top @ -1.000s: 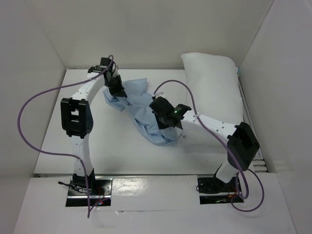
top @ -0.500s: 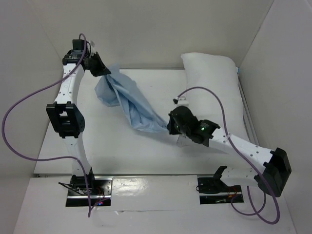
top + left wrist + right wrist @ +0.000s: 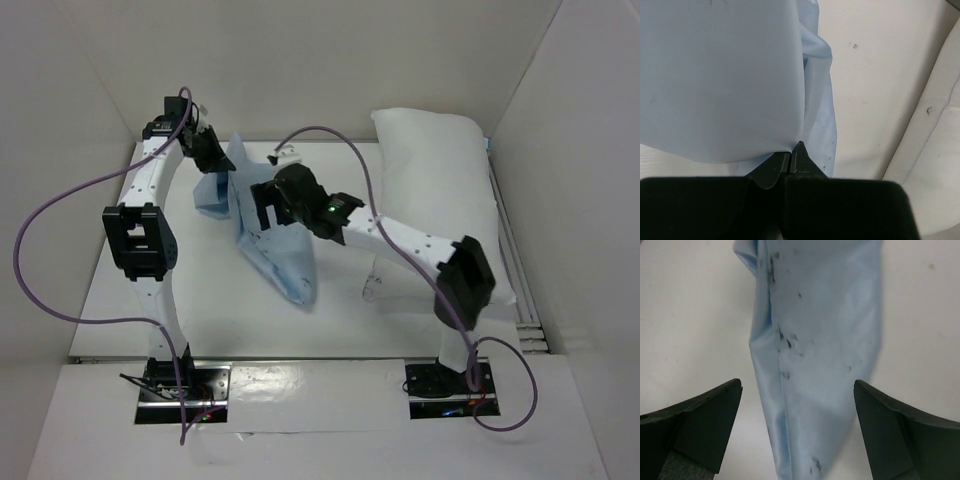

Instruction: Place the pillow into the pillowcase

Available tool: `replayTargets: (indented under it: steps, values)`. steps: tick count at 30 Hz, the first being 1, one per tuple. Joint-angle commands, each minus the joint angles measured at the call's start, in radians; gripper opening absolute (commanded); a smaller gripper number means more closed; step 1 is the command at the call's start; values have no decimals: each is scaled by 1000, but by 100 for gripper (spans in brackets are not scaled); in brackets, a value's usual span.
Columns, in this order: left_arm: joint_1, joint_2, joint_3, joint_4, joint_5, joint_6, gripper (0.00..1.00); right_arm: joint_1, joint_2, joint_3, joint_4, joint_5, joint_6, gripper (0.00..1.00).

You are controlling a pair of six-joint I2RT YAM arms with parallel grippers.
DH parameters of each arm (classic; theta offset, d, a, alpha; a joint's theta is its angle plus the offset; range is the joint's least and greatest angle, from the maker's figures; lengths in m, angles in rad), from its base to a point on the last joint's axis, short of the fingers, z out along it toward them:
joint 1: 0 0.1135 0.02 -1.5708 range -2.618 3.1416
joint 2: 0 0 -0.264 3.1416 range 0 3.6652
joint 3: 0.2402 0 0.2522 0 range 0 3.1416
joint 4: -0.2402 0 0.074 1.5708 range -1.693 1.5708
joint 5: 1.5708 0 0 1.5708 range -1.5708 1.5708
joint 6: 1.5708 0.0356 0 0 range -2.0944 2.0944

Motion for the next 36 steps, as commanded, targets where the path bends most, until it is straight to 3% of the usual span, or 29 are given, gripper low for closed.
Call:
replayTargets:
  steps: [1, 6, 13, 15, 22, 24, 26, 27, 29, 31, 32, 36]
  values:
    - [-5, -36, -27, 12, 10, 32, 1, -8, 204, 182, 102, -68, -90, 100]
    - [-5, -56, -72, 12, 10, 32, 0, -27, 384, 388, 208, -160, -36, 97]
    - [-5, -100, -122, 12, 10, 41, 0, -27, 581, 546, 258, -181, 25, 83]
    - [-5, -100, -123, 12, 10, 41, 0, -27, 638, 606, 258, -151, 45, 67]
    - [-5, -119, -141, 12, 10, 41, 0, -38, 742, 727, 222, -95, 54, 38]
    - [-5, -131, -150, 12, 10, 41, 0, -38, 742, 727, 222, -108, 76, 15]
    - [5, -140, -159, 12, -1, 41, 0, -48, 686, 639, 244, -118, 87, 0]
    - [5, -140, -159, 12, -1, 41, 3, -48, 654, 593, 259, -118, 87, 0]
    - [14, -140, -169, 12, -1, 50, 23, -48, 580, 435, 337, -128, 96, 0]
    - [14, -140, -178, 24, -1, 50, 51, -48, 477, 352, 379, -138, 106, 0]
    - [14, -149, -202, 24, -1, 50, 76, -48, 449, 318, 394, -138, 107, 0]
    - [14, -149, -242, 66, -1, 50, 96, -58, 333, 174, 419, -172, 137, 0]
